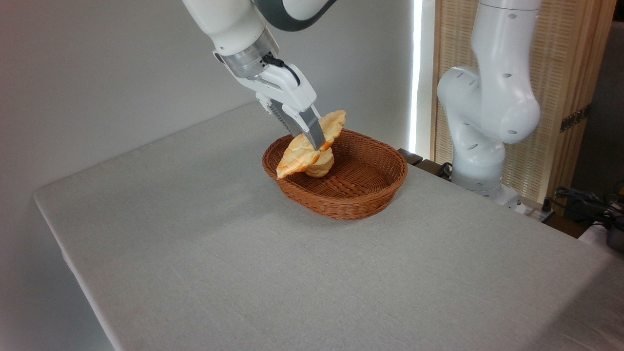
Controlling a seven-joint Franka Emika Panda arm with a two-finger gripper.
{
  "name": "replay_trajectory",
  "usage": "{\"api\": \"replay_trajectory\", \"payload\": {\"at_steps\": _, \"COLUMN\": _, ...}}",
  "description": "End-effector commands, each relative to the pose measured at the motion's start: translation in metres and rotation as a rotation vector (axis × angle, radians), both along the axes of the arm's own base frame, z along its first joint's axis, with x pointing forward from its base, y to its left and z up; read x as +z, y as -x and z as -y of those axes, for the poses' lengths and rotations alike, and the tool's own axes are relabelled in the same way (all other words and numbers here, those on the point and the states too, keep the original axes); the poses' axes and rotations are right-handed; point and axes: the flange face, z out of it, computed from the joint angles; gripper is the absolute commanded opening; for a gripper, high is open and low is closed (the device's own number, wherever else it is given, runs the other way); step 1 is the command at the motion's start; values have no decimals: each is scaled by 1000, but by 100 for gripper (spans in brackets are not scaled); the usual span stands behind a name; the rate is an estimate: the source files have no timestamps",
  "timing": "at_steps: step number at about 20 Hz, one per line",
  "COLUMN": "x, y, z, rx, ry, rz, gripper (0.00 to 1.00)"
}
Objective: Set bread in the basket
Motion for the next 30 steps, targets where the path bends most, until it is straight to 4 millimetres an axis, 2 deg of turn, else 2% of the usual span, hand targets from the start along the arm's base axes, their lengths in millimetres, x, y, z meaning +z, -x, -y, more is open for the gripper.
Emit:
{"api": "replay_trajectory", "payload": {"at_steps": 1, "x": -7, "y": 13, "z": 3, "rx": 7, "ry": 3, "rz": -84, "gripper": 100}}
{"api": "replay_trajectory", "payload": {"at_steps": 12, "x": -18, "y": 26, "z": 21, "rx": -44, "ry": -8, "rz": -124, "gripper": 100}}
{"api": "replay_trajectory", "payload": {"at_steps": 14, "x": -15, "y": 22, "z": 20, "rx": -49, "ry": -2, "rz": -96, "gripper": 100}}
{"api": "replay_trajectory", "payload": {"at_steps": 18, "x": 1, "y": -6, "z": 15, "rx": -31, "ry": 29, "rz": 90, "gripper": 100}}
{"api": "replay_trajectory", "payload": {"at_steps": 21, "x": 17, "y": -31, "z": 1, "rx": -54, "ry": 19, "rz": 256, "gripper": 100}}
{"api": "replay_trajectory", "payload": {"at_steps": 23, "x": 24, "y": -51, "z": -28, "rx": 16, "ry": 42, "rz": 342, "gripper": 100}}
{"api": "replay_trajectory", "payload": {"at_steps": 25, "x": 27, "y": -63, "z": -46, "rx": 40, "ry": 56, "rz": 400, "gripper": 100}}
{"api": "replay_trajectory", "payload": {"at_steps": 29, "x": 20, "y": -76, "z": -93, "rx": 19, "ry": 75, "rz": 404, "gripper": 100}}
{"api": "replay_trajectory", "payload": {"at_steps": 30, "x": 16, "y": -79, "z": -98, "rx": 8, "ry": 78, "rz": 404, "gripper": 100}}
